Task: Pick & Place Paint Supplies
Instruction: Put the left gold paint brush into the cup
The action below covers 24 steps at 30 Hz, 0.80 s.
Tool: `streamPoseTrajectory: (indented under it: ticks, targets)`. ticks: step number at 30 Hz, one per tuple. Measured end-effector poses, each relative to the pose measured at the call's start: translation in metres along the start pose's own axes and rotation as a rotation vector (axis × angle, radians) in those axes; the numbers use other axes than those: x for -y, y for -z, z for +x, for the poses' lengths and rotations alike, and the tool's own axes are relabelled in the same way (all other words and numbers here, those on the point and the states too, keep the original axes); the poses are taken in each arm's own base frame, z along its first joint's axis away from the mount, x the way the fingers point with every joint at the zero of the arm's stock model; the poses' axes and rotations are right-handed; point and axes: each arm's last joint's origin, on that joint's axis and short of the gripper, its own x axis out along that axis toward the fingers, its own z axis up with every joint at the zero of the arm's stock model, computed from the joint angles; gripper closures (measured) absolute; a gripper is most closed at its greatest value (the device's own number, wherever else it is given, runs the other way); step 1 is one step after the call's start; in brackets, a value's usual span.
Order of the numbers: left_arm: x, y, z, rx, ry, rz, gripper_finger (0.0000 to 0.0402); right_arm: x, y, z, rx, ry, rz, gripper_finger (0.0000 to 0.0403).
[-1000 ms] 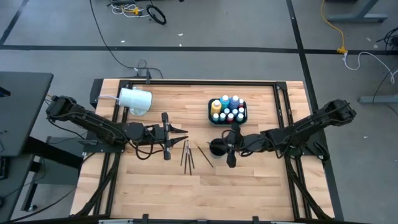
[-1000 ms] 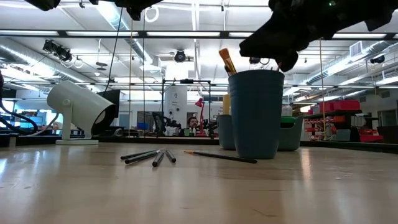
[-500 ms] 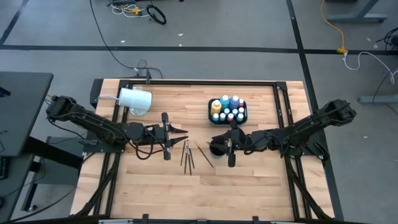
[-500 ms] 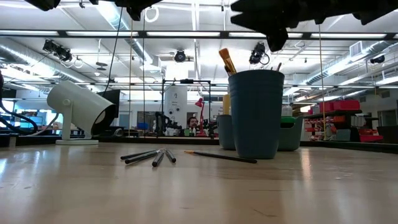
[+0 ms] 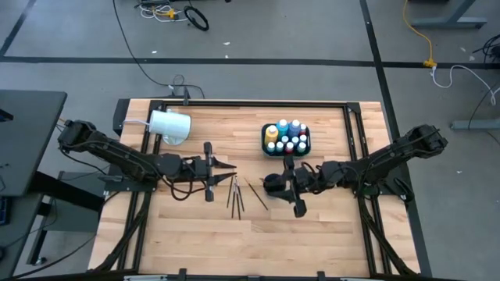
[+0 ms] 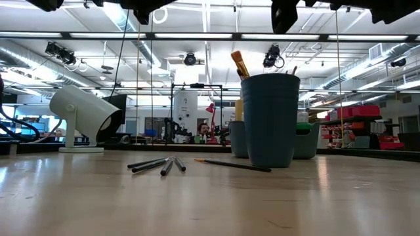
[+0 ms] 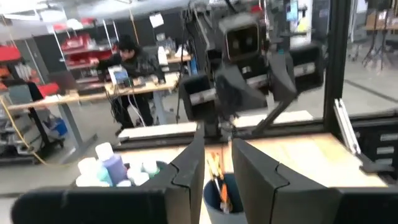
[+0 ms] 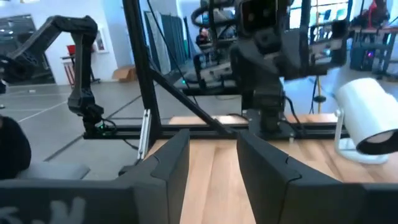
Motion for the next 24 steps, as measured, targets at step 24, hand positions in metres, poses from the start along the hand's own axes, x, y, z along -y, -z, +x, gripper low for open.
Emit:
streamPoseTrajectory:
  ticks: [24]
  targets:
    - [-0.024, 0.113, 0.025, -0.592, -0.432, -0.368, 0.0229, 0.000, 0.001, 0.000, -0.015, 0.004, 0.001, 0.0263]
